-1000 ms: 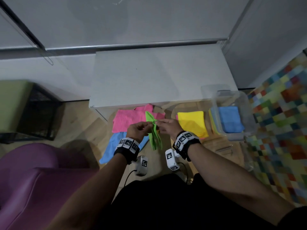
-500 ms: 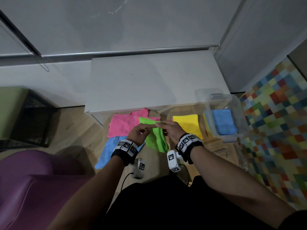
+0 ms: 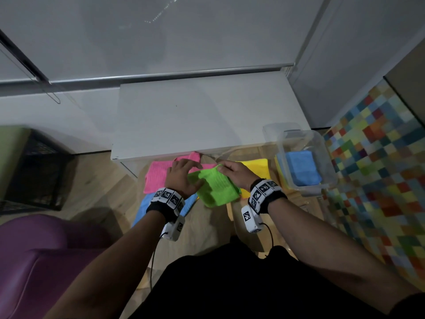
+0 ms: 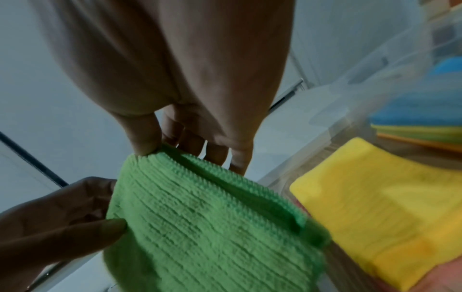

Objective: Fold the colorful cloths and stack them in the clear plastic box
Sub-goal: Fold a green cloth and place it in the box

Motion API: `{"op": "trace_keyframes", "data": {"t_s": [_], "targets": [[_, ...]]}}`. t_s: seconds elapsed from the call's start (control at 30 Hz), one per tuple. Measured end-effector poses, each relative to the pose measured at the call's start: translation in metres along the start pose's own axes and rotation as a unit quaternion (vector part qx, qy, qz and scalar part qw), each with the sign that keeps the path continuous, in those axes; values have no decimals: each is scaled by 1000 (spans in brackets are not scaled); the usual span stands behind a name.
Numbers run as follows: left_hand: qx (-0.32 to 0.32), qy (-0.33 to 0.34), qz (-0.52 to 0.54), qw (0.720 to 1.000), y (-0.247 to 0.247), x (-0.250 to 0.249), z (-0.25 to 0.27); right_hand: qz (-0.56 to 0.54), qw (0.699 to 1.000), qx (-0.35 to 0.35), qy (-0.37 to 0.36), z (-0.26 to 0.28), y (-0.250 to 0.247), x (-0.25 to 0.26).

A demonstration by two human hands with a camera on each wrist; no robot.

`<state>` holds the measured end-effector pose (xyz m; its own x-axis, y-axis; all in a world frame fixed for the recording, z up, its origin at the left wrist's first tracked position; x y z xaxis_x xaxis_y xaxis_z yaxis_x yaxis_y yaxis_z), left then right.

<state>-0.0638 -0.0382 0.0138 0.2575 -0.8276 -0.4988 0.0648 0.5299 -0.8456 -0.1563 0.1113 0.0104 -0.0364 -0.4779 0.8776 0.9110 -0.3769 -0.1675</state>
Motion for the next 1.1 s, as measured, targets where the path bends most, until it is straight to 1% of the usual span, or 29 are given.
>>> {"op": "trace_keyframes", "data": {"t_s": [0.1,0.17,0.2,0.27,0.33,0.43,0.5,0.53,0.57,0.6,0.67,0.7,0.73,0.77,0.83,0.9,0.93,1.0,1.07,1.1], "targets": [[14,17,-15,1000,7,-7,-2,24,999,-27,-8,7,-12,1],[22,36,1,999,13,-13,-3,28,998,-55,-6,13,-23,-3],[22,56,16,998,14,-17,-3,29,997,-65,2,17,-27,-8],[9,100,39,994,15,-29,-5,36,996,-77,20,23,-34,-18],[-11,129,46,991,14,-42,-7,38,995,-89,33,27,-40,-26],[-46,165,58,984,10,-60,-14,47,990,-117,57,32,-52,-35],[-56,180,83,979,7,-69,-20,48,987,-136,70,36,-61,-39],[-48,184,84,978,8,-74,-24,43,986,-142,72,38,-65,-41],[-21,178,71,981,13,-79,-29,34,986,-145,71,41,-68,-41],[25,155,36,987,21,-82,-35,23,987,-149,61,45,-71,-39],[132,62,-53,988,42,-70,-46,11,985,-166,45,52,-78,-36],[166,12,-62,984,48,-58,-51,16,983,-176,45,55,-83,-38],[175,-22,-42,983,50,-47,-55,25,982,-180,45,55,-86,-42],[164,-32,-7,986,48,-41,-58,33,981,-182,49,56,-87,-46],[129,-8,103,986,45,-43,-62,19,979,-195,51,59,-91,-60],[106,21,234,966,40,-57,-60,-17,979,-195,55,59,-94,-76],[101,25,302,948,40,-66,-58,-32,981,-183,57,57,-93,-83],[85,3,433,897,48,-74,-59,-61,984,-160,58,59,-92,-85],[67,-51,539,838,66,-75,-62,-109,978,-166,64,68,-96,-80],[84,-84,577,808,81,-76,-61,-116,976,-170,76,72,-101,-79]]}}
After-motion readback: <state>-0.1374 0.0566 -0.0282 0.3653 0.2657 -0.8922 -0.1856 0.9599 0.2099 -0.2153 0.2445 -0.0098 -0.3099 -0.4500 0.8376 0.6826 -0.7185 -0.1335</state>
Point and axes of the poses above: each hand's wrist, its own z-axis away from the middle knuckle, its own y-axis out of the palm, x = y × z, the point moved 9 cm from there along -z, towards the middle knuckle, and after that the axes turned 14 degrees about x, right-handed, at the moved point
